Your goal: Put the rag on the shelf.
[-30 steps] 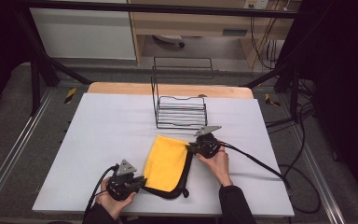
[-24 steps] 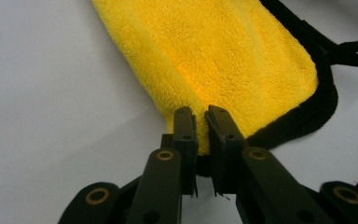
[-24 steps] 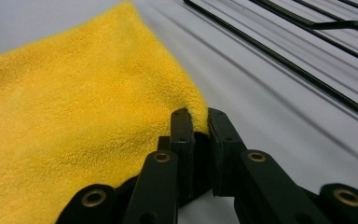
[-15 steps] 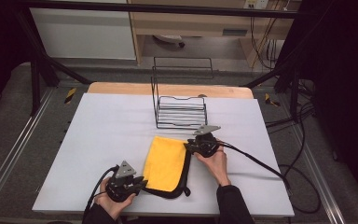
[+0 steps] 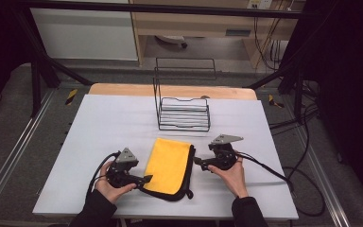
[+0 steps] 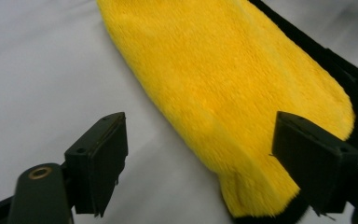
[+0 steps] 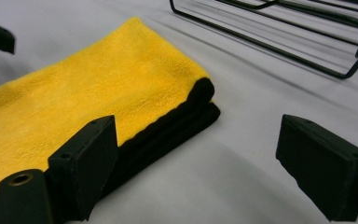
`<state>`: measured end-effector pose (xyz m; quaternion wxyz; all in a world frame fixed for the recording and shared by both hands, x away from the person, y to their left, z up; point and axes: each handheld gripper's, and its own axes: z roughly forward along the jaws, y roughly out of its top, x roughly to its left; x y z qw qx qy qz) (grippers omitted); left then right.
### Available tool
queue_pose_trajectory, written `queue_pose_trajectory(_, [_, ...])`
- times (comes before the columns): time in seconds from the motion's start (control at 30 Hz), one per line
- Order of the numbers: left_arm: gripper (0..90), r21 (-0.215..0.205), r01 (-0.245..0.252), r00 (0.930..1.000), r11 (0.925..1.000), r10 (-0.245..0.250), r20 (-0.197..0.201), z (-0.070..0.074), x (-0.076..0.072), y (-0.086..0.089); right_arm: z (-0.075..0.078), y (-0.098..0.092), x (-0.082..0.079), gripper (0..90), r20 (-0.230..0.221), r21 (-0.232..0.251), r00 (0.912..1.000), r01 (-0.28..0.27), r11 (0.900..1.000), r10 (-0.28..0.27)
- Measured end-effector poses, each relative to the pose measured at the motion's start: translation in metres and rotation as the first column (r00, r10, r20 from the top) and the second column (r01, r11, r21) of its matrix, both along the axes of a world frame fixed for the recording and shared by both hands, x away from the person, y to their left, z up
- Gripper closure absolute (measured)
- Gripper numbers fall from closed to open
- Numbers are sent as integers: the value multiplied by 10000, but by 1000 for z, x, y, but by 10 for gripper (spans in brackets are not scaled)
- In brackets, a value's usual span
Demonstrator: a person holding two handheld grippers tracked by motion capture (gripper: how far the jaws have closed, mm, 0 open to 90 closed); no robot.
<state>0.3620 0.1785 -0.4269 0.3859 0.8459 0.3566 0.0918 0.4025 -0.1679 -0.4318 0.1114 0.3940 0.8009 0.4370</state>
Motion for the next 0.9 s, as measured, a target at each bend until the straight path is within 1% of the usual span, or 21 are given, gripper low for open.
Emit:
queue_pose_trajectory(0.1, [131,-144,-40,10000,9999,40,-32,2,12,-1,-2,-5,-7,86,-201,54,9998,-52,10000,53])
queue_pose_trajectory(0.17, [125,-223,-49,9999,9997,51,98,5,19,-2,-4,-8,-11,73,-208,10,9998,-16,10000,16])
queue_pose_trajectory(0.23, [114,-166,-20,9998,9999,23,184,6,26,-4,-5,-11,-15,61,-276,17,9996,30,10000,-29])
queue_pose_trajectory(0.33, [99,-87,-44,9998,10000,46,203,8,36,-7,-8,-15,-20,41,-361,-15,9993,51,10000,-52])
queue_pose_trajectory(0.43, [94,-28,-176,9991,9998,177,383,8,45,-11,-11,-18,-23,35,-376,-38,9992,136,9999,-137])
queue_pose_trajectory(0.5, [84,169,-365,9976,9992,355,587,8,51,-14,-11,-19,-24,29,-310,-118,9994,166,9998,-169])
queue_pose_trajectory(0.57, [86,144,-486,9969,9987,476,634,7,56,-16,-10,-19,-26,28,-305,-63,9993,228,9997,-230])
queue_pose_trajectory(0.67, [93,201,-621,9968,9979,610,520,4,64,-19,-10,-18,-27,27,-252,-48,9993,257,9997,-258])
queue_pose_trajectory(0.77, [104,214,-686,9965,9974,675,494,3,74,-21,-10,-19,-27,27,-177,-74,9994,303,9995,-304])
queue_pose_trajectory(0.8, [112,158,-763,9957,9970,754,533,3,78,-21,-10,-19,-27,27,-176,-67,9993,314,9995,-315])
queue_pose_trajectory(0.87, [139,-98,-914,9951,9958,917,364,2,84,-20,-10,-19,-27,27,-127,-78,9993,337,9994,-338])
queue_pose_trajectory(0.9, [139,-88,-975,9947,9952,977,322,1,87,-20,-9,-19,-28,27,-117,-91,9993,358,9993,-359])
